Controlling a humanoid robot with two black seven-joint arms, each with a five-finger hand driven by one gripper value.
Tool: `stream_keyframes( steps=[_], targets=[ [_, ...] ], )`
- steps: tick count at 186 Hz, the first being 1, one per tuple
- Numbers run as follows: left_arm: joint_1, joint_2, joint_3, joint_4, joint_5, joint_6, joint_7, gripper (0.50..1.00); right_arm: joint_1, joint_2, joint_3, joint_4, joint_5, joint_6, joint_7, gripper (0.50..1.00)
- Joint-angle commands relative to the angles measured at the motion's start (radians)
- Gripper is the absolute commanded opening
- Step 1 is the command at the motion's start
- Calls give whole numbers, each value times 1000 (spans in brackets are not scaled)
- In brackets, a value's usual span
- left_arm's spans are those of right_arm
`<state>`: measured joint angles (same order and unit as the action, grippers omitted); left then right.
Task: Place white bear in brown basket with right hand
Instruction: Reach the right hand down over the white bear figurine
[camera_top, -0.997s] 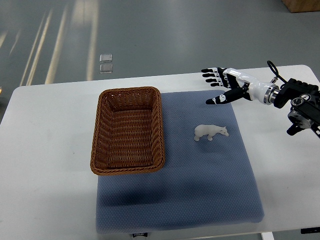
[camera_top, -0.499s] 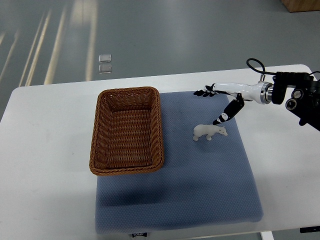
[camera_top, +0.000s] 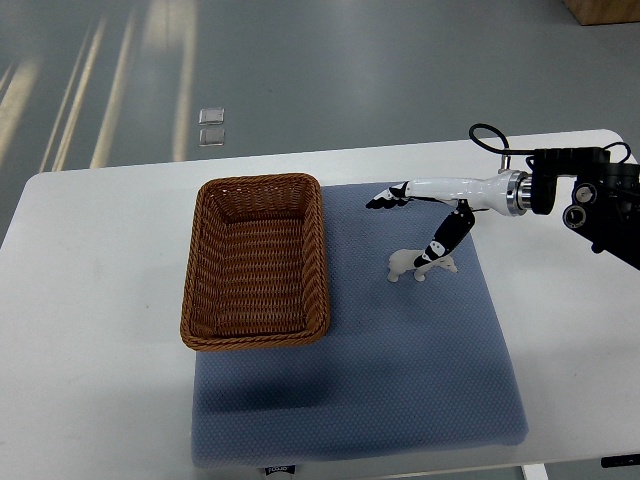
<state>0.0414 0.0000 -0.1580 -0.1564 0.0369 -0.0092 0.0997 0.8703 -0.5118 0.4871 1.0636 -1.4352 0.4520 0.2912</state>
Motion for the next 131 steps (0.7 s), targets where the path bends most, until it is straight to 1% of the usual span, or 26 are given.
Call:
stream_keyframes(
  steps=[1, 24, 40, 84, 95, 103, 111, 122, 131],
  targets=[
    [0, 0, 0, 0, 0, 0, 0, 1000, -5, -4, -36, 4, -28, -13, 0, 930],
    [0, 0, 0, 0, 0, 0, 0, 1000, -14, -5, -44, 16, -42, -67, 6, 928],
    [0, 0, 0, 0, 0, 0, 0, 1000, -24, -13, -44, 42, -45, -75, 9, 928],
    [0, 0, 0, 0, 0, 0, 0, 1000, -34, 1, -65, 22, -97, -125, 8, 924],
    [0, 0, 0, 0, 0, 0, 0, 1000, -44, 4, -68, 16, -97, -144, 8, 917],
    [0, 0, 0, 0, 0, 0, 0, 1000, -48, 4, -68, 15, -97, -148, 8, 903],
    [0, 0, 0, 0, 0, 0, 0, 1000, -51, 4, -70, 12, -97, -151, 8, 899],
    [0, 0, 0, 0, 0, 0, 0, 1000, -53, 6, -68, -2, -97, -154, 8, 868],
    [0, 0, 0, 0, 0, 0, 0, 1000, -51, 6, -68, -10, -97, -154, 6, 864]
  ],
)
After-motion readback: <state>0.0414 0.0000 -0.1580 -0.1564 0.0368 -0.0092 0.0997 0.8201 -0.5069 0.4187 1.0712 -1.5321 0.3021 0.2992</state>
